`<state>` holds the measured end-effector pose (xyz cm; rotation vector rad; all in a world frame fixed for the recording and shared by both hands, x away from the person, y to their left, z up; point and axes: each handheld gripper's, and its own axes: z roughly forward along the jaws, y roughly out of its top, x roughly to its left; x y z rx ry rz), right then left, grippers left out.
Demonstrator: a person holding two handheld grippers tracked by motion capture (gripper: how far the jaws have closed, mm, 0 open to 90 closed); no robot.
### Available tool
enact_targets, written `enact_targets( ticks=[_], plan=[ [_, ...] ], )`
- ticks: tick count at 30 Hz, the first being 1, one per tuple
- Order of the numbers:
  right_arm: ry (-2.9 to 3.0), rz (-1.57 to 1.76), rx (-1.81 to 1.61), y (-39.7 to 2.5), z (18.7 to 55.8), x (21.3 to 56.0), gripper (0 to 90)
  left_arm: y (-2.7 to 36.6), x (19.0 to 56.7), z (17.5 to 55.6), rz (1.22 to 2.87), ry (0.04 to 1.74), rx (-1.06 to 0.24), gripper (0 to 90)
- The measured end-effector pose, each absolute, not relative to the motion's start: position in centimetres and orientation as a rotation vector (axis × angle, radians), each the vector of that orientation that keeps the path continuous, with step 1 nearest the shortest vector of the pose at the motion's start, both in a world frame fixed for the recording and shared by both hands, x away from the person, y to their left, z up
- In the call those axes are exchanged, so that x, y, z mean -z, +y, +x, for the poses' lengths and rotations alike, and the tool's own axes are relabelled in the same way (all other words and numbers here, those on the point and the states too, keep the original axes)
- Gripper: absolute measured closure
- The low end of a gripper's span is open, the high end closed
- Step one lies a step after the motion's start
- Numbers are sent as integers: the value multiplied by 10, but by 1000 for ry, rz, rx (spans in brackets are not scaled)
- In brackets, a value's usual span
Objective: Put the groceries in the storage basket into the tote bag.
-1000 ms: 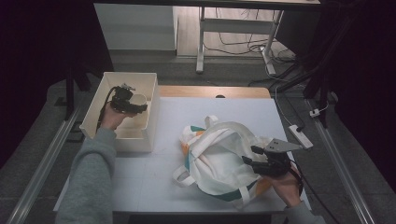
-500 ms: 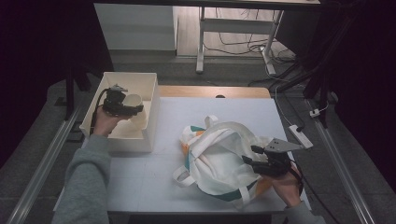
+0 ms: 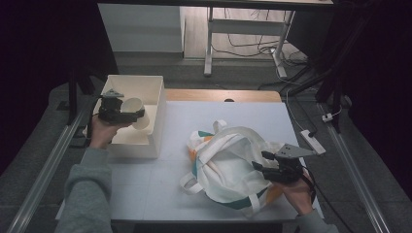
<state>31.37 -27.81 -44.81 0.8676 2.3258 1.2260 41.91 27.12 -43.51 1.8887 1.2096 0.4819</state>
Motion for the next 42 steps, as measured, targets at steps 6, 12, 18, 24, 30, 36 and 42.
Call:
enact_targets(
  ticks=[6,12,18,24,30,36,42],
  plan=[
    [2322,866,-1225,-278,314,450,442,271,425,408,1868,1173,-508,198],
    [2316,870,-1222,-279,314,450,441,268,412,395,1833,1124,-519,198],
    [2310,871,-1218,-280,314,449,441,264,404,387,1814,1084,-519,198],
    [2313,868,-1216,-280,314,449,441,265,395,379,1789,1057,-518,198],
    [2312,870,-1217,-281,315,450,441,263,385,371,1763,1015,-506,198],
    [2314,867,-1215,-280,314,449,440,255,380,367,1752,972,-486,199],
    [2314,867,-1214,-280,314,449,440,246,373,362,1733,923,-466,198]
  ],
)
